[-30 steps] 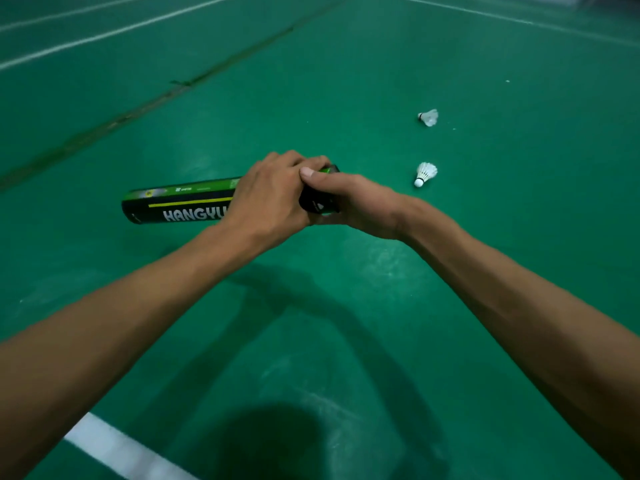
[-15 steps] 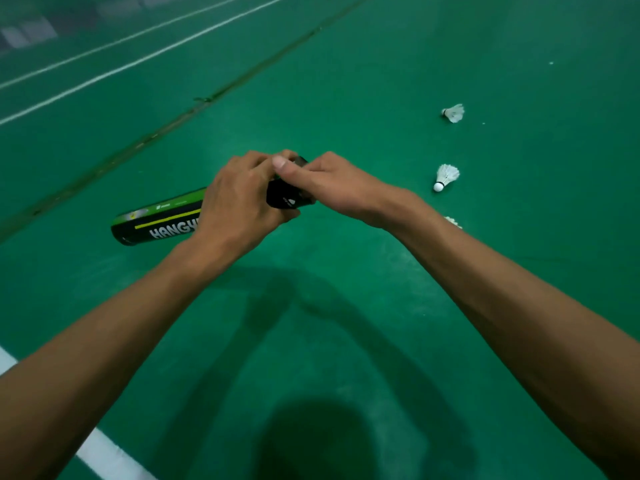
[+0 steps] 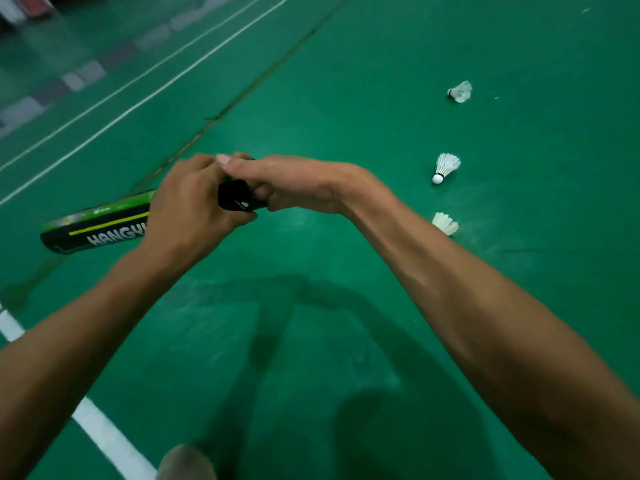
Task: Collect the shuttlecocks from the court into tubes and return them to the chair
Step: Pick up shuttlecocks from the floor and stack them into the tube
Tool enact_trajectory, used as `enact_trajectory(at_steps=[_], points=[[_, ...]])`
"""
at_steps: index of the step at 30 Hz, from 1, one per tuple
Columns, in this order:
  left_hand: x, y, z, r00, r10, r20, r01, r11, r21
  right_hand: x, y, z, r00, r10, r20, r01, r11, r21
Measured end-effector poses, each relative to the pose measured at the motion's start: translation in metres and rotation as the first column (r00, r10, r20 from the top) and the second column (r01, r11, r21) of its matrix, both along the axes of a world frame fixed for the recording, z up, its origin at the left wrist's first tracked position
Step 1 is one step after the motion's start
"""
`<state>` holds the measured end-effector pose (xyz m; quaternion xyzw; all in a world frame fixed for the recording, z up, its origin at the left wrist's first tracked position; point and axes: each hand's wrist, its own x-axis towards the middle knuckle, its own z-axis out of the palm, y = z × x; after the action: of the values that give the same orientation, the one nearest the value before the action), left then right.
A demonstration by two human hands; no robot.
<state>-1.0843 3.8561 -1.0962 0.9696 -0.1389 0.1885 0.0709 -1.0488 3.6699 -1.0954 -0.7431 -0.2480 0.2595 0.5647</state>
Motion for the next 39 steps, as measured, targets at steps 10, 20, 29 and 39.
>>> enact_trajectory(at_steps=[10,20,29,39], points=[[0.022,-0.057,-0.039,0.989,-0.151,-0.003,0.149,0.977,-0.150,0.003,-0.023,-0.036,0.987,-0.155,-0.049,0.158,0.986,0.050],[0.063,-0.148,-0.073,0.891,-0.449,-0.065,0.435,0.886,-0.159,0.020,-0.124,-0.069,0.919,-0.233,-0.317,0.288,0.948,0.138],[0.111,-0.219,-0.121,0.872,-0.445,-0.206,0.427,0.895,-0.126,0.039,-0.169,-0.126,0.282,-0.945,-0.165,0.956,0.263,0.126],[0.166,-0.234,-0.153,0.875,-0.418,-0.246,0.434,0.901,0.013,0.058,-0.219,-0.206,0.488,-0.865,0.119,0.751,0.347,-0.562]])
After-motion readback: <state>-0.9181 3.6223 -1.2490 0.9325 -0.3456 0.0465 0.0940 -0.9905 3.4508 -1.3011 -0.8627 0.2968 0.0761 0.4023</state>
